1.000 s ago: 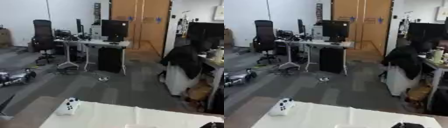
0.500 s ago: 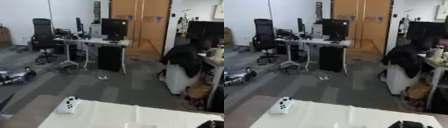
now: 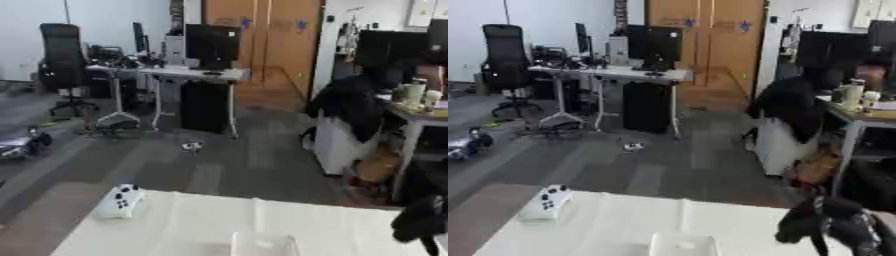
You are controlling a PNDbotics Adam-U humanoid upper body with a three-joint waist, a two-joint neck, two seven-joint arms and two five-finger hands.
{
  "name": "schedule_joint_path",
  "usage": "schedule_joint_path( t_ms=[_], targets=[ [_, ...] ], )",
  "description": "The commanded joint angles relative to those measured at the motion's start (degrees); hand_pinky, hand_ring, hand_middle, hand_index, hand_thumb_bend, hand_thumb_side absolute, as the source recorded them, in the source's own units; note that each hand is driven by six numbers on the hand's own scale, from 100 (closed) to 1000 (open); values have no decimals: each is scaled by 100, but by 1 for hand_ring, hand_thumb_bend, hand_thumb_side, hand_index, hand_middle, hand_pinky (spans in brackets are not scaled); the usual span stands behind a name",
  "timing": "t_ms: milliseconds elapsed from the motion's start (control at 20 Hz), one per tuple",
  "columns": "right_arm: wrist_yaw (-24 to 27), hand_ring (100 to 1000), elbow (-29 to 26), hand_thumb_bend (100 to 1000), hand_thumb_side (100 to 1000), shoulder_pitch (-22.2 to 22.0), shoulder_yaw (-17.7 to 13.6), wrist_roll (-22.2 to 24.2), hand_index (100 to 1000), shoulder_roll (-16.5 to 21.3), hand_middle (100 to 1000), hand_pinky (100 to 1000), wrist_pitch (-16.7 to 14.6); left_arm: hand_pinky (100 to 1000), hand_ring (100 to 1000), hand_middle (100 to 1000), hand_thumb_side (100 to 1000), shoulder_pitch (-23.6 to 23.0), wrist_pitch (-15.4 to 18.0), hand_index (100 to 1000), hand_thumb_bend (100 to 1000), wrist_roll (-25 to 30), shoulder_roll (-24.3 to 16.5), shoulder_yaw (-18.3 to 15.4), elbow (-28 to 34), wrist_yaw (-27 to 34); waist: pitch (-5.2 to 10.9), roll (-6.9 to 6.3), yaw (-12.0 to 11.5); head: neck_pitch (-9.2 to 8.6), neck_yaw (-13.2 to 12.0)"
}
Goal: Pick up objects on the table and place them in the box.
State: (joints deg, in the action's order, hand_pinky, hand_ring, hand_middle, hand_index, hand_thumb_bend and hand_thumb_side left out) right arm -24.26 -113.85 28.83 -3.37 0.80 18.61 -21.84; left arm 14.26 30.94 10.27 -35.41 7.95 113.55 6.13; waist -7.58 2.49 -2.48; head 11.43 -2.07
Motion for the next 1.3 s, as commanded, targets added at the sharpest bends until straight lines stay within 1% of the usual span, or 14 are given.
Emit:
schedule_joint_path(
  t_ms=[50, 150, 300, 450, 500, 650, 800, 850, 900, 950, 1100, 1300],
  targets=[
    [-82, 413, -74, 437, 1000, 47, -68, -812, 606, 37, 518, 157, 260, 484, 671, 818, 777, 42, -116, 761, 655, -361, -449, -245, 104, -570, 97, -48, 21, 365, -146],
    [-78, 406, -74, 428, 1000, 45, -34, -1176, 597, 47, 510, 151, 302, 495, 674, 815, 783, 56, -164, 763, 664, -574, -715, -321, 104, -907, 101, -67, 46, 566, -217],
    [-90, 399, -74, 424, 1000, 37, 21, -1447, 587, 60, 500, 146, 317, 523, 686, 817, 809, 91, -271, 772, 684, -794, -1056, -346, 104, -1306, 110, -90, 83, 879, -283],
    [-100, 397, -74, 424, 1000, 35, 44, -1579, 584, 67, 497, 144, 374, 546, 702, 826, 858, 91, -424, 786, 687, -870, -1400, -337, 104, -1600, 123, -118, 131, 1369, -283],
    [-104, 397, -74, 424, 1000, 36, 55, -1591, 584, 70, 497, 144, 387, 552, 706, 829, 867, 85, -489, 789, 686, -863, -1504, -328, 104, -1674, 126, -126, 147, 1493, -278],
    [-112, 396, -74, 429, 1000, 30, 87, -1579, 585, 76, 497, 141, 399, 574, 711, 832, 886, 114, -600, 800, 697, -791, -1742, -311, 104, -1839, 128, -142, 179, 1698, -248],
    [-118, 395, -74, 433, 1000, 17, 106, -1525, 585, 77, 497, 139, 434, 583, 715, 834, 901, 181, -673, 806, 704, -688, -1954, -298, 104, -1964, 123, -149, 205, 1804, -222],
    [-118, 396, -74, 440, 1000, 16, 112, -1507, 587, 77, 499, 139, 445, 607, 730, 846, 939, 203, -721, 824, 713, -635, -2024, -293, 104, -2017, 121, -152, 213, 1826, -222],
    [-118, 395, -74, 439, 1000, 15, 122, -1477, 587, 76, 499, 139, 455, 604, 728, 844, 935, 229, -785, 822, 712, -561, -2095, -286, 104, -2084, 120, -154, 223, 1845, -228],
    [-118, 398, -74, 445, 1000, 16, 129, -1448, 590, 74, 501, 140, 459, 626, 741, 857, 966, 252, -842, 840, 722, -498, -2145, -279, 104, -2135, 119, -157, 231, 1858, -235],
    [-113, 399, -74, 446, 1000, 24, 144, -1368, 591, 61, 502, 140, 455, 650, 754, 865, 1000, 338, -1062, 860, 731, -274, -2318, -252, 104, -2293, 114, -170, 267, 1875, -270],
    [-91, 398, -74, 449, 1000, 34, 156, -1320, 591, 44, 502, 139, 451, 679, 761, 864, 1000, 519, -1343, 876, 751, -21, -2525, -197, 104, -2471, 110, -186, 314, 1871, -289]
  ],
)
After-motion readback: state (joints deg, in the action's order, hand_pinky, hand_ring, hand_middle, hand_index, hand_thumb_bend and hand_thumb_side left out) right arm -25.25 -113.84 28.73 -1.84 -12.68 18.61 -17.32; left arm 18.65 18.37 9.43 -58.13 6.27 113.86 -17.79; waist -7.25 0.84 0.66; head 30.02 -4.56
